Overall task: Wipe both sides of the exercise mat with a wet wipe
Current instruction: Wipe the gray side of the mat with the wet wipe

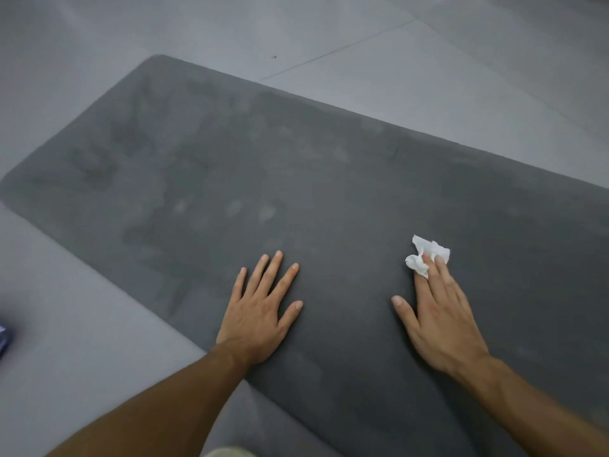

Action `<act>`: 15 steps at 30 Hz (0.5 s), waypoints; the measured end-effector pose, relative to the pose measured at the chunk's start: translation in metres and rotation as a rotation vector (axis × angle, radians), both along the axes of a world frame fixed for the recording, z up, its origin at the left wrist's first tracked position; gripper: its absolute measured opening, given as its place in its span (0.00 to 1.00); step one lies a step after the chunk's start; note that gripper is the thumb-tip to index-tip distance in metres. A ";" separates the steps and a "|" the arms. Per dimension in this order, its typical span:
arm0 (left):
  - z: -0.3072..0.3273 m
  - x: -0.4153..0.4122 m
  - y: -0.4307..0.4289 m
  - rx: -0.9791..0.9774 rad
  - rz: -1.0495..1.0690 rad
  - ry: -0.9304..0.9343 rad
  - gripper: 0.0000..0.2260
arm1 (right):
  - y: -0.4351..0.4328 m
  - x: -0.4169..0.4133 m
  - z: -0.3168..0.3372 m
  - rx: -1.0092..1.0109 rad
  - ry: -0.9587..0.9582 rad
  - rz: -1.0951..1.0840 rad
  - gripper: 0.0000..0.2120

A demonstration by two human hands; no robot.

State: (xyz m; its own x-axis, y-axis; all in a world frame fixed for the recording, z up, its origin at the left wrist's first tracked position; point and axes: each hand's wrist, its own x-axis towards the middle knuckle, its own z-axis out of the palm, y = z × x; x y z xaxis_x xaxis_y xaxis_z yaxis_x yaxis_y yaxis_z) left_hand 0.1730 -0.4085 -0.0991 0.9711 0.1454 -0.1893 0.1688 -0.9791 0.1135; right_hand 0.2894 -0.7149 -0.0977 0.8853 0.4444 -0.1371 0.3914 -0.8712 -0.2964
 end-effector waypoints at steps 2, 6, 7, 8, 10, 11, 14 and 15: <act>0.001 -0.013 0.012 -0.005 0.038 -0.007 0.30 | 0.020 -0.002 0.001 -0.002 -0.005 0.051 0.42; -0.001 -0.035 0.032 0.005 0.107 -0.007 0.30 | 0.060 -0.018 0.002 -0.006 -0.036 0.289 0.42; -0.002 -0.041 0.037 0.004 0.125 -0.011 0.30 | 0.071 -0.025 0.002 -0.001 -0.031 0.347 0.42; -0.002 -0.045 0.040 -0.002 0.139 -0.015 0.31 | 0.081 -0.031 0.002 0.001 -0.026 0.392 0.42; -0.002 -0.053 0.045 -0.011 0.162 -0.012 0.31 | 0.099 -0.043 0.002 0.002 -0.012 0.458 0.41; -0.002 -0.056 0.046 -0.013 0.172 -0.012 0.31 | 0.106 -0.048 0.002 0.008 -0.009 0.478 0.41; 0.000 -0.065 0.049 -0.017 0.199 -0.014 0.31 | 0.121 -0.059 0.002 0.042 0.016 0.542 0.40; 0.001 -0.067 0.050 -0.028 0.206 -0.017 0.31 | 0.125 -0.062 0.002 0.051 0.019 0.571 0.40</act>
State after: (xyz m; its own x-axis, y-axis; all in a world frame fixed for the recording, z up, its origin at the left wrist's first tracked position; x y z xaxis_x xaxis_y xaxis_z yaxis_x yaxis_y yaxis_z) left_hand 0.1061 -0.3583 -0.0977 0.9244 0.3364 -0.1799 0.3631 -0.9205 0.1444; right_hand 0.2275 -0.5901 -0.0955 0.5003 0.8580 -0.1165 0.7902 -0.5075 -0.3436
